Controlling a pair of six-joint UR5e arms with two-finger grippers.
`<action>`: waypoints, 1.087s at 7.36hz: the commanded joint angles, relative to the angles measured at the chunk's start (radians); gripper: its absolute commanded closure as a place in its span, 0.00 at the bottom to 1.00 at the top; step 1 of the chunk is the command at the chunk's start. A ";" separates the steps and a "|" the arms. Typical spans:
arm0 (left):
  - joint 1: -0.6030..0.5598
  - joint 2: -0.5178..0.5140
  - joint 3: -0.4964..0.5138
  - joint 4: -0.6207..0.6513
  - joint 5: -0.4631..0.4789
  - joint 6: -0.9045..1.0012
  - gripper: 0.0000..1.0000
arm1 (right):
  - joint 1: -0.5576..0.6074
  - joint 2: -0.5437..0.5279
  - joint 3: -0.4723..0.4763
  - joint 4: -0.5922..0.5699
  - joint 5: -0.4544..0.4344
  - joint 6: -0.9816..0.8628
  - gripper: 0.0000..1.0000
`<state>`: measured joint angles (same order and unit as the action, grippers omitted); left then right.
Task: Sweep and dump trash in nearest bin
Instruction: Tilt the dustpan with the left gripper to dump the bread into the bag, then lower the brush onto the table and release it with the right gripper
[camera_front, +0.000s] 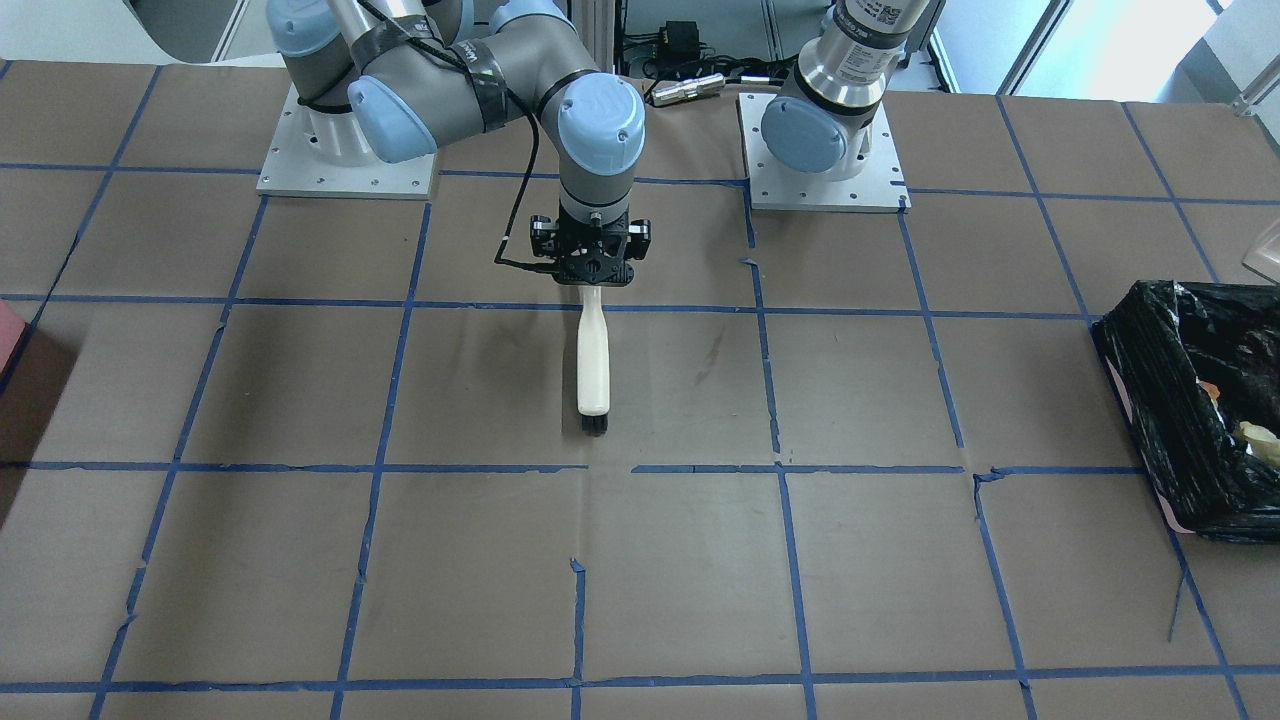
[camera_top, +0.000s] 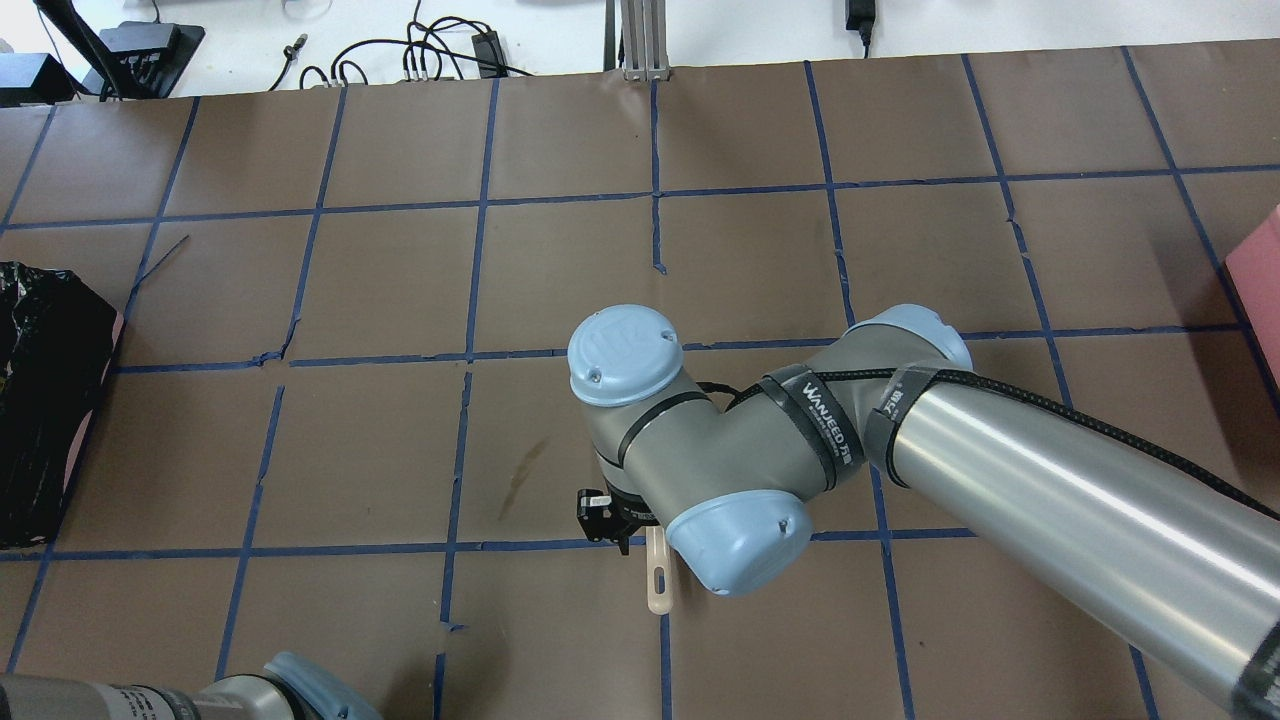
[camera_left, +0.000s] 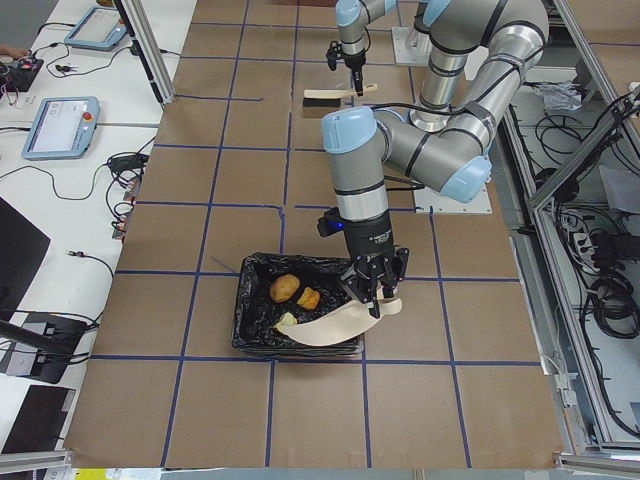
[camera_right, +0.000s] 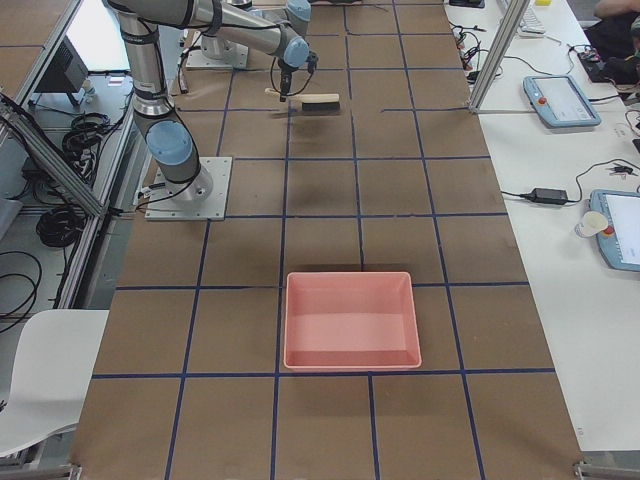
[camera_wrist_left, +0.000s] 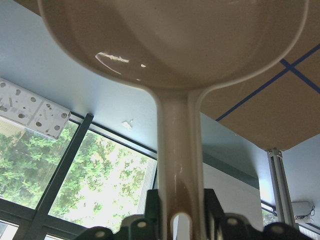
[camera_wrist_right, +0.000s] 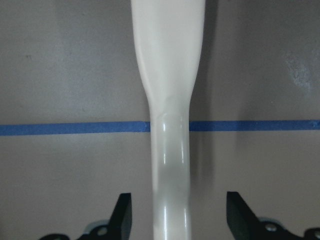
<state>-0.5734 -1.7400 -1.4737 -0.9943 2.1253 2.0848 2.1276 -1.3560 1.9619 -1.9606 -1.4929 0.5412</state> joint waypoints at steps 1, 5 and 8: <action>-0.075 0.032 0.007 0.020 -0.010 -0.005 0.99 | -0.017 -0.002 -0.056 0.011 0.002 -0.006 0.04; -0.232 0.059 -0.013 0.017 -0.054 -0.035 0.99 | -0.141 -0.037 -0.200 0.121 0.003 -0.082 0.00; -0.295 0.031 -0.043 0.003 -0.198 -0.147 0.99 | -0.314 -0.092 -0.354 0.277 -0.053 -0.244 0.00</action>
<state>-0.8487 -1.6993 -1.5027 -0.9882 1.9830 1.9919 1.8925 -1.4303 1.6677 -1.7375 -1.5096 0.3780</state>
